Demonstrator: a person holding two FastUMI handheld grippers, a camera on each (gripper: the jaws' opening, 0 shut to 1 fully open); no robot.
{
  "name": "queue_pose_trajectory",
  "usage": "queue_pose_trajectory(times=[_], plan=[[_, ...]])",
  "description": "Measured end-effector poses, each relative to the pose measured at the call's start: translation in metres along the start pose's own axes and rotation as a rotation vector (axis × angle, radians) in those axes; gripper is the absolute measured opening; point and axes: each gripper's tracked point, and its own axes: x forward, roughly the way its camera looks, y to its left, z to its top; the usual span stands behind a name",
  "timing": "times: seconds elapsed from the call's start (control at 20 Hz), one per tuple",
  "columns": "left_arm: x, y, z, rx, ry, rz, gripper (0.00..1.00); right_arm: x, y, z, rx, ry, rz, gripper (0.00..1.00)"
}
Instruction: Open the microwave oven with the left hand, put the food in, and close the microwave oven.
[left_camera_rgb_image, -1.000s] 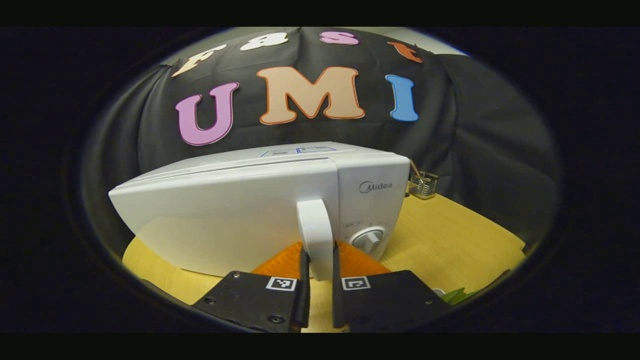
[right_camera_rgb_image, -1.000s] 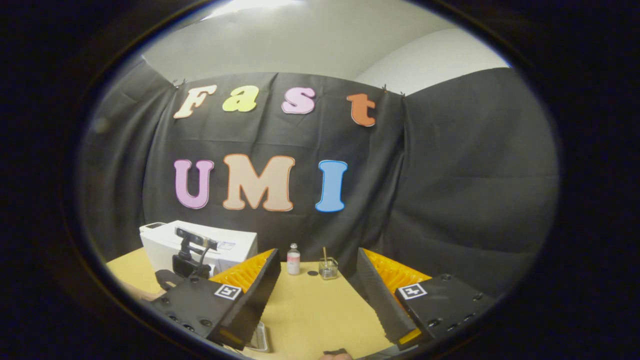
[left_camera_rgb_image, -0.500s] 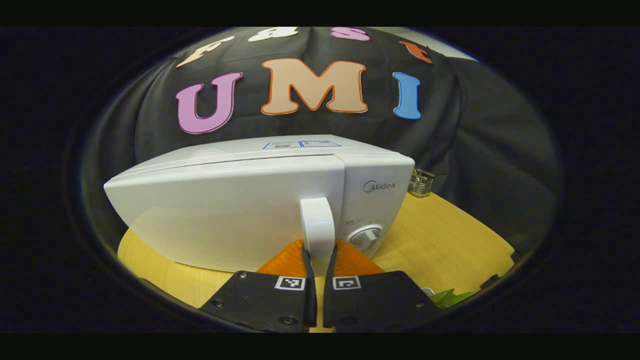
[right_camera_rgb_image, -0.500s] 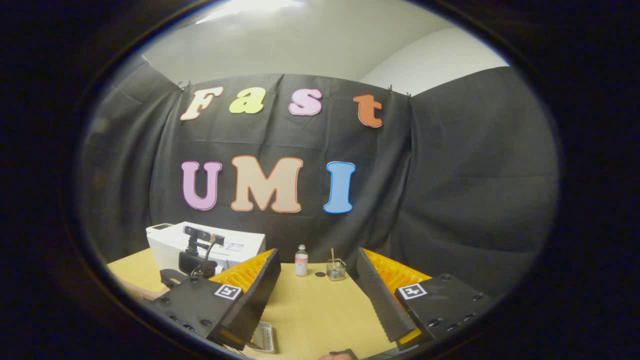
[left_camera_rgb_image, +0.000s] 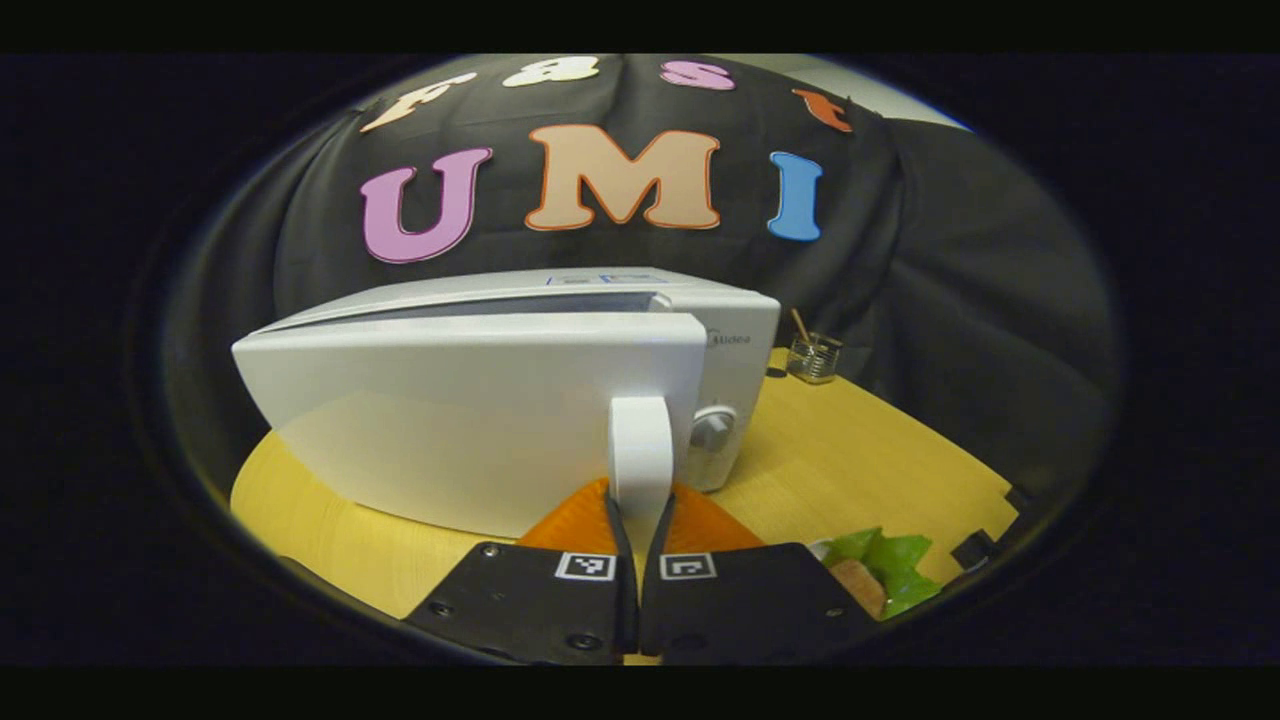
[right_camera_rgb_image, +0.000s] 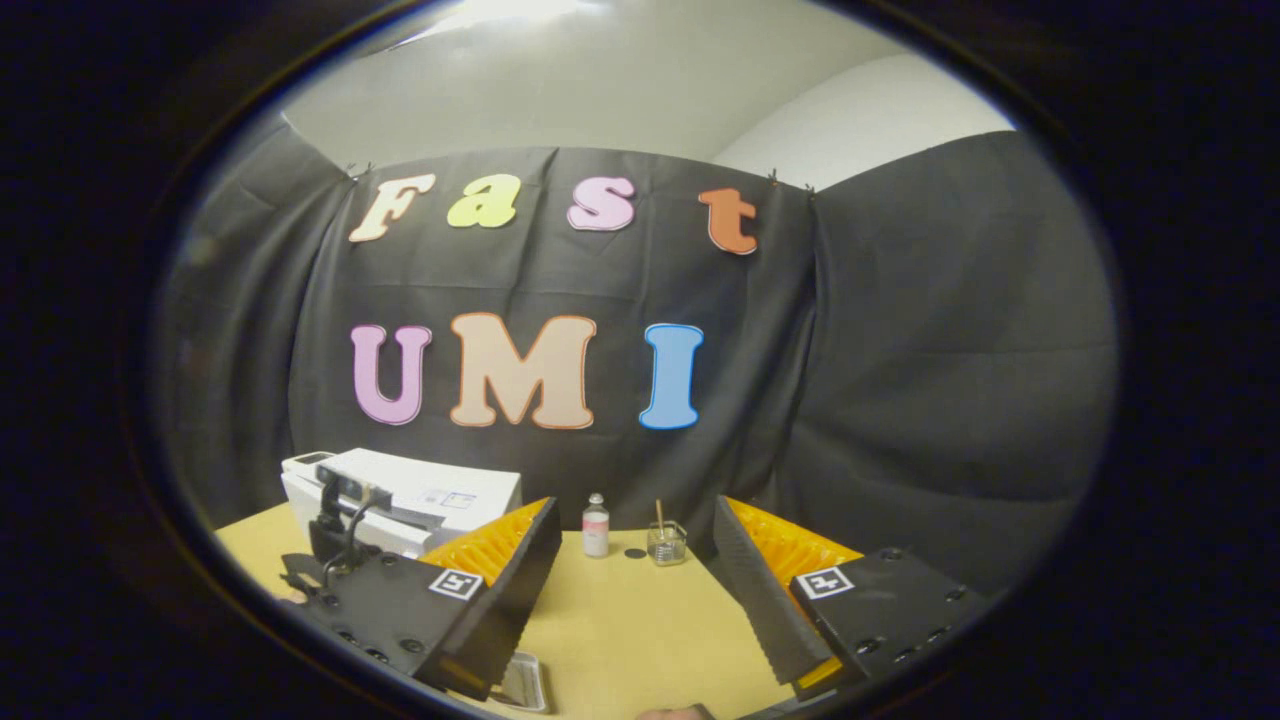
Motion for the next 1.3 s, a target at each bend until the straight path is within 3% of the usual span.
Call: queue_pose_trajectory(times=[0.25,0.6,1.3], plan=[[-0.060,0.011,-0.027,0.001,0.018,-0.027,0.02,0.005,0.027,-0.003,-0.005,0.003,0.064,0.97],[-0.122,0.044,-0.053,-0.014,0.033,-0.003,0.04,0.005,0.078,-0.015,-0.008,0.025,0.145,0.97],[-0.207,0.134,-0.086,-0.001,0.076,0.073,0.05,-0.017,0.141,-0.051,-0.072,0.039,0.159,0.97]])
